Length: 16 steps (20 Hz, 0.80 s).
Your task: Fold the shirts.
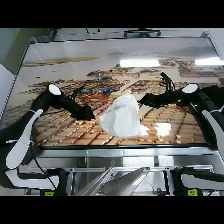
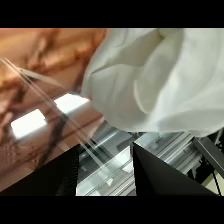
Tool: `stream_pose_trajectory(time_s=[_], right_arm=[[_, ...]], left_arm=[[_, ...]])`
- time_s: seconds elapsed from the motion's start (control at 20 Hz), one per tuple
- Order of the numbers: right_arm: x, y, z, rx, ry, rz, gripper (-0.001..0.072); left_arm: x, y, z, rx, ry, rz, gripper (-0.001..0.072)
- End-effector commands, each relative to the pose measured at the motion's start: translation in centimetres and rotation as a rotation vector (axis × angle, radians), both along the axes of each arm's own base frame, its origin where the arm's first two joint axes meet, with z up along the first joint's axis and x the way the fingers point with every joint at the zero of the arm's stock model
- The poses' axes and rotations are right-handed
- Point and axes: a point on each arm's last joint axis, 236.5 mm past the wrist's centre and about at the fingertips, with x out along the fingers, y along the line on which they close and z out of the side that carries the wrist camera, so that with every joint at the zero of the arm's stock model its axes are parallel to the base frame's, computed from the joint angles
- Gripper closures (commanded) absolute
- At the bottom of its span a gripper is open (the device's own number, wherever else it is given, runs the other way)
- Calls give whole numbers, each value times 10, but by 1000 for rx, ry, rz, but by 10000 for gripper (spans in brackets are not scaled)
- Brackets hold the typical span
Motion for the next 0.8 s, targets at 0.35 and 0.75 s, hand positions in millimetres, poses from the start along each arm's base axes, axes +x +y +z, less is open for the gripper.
stream_pose_trajectory(time_s=[0.35,0.75], right_arm=[[4,32,-61,79,153,52,153],[0,64,-19,206,121,150,694]], left_arm=[[-11,-61,-43,-128,-124,133,363],[23,-119,-3,-218,-290,54,685]])
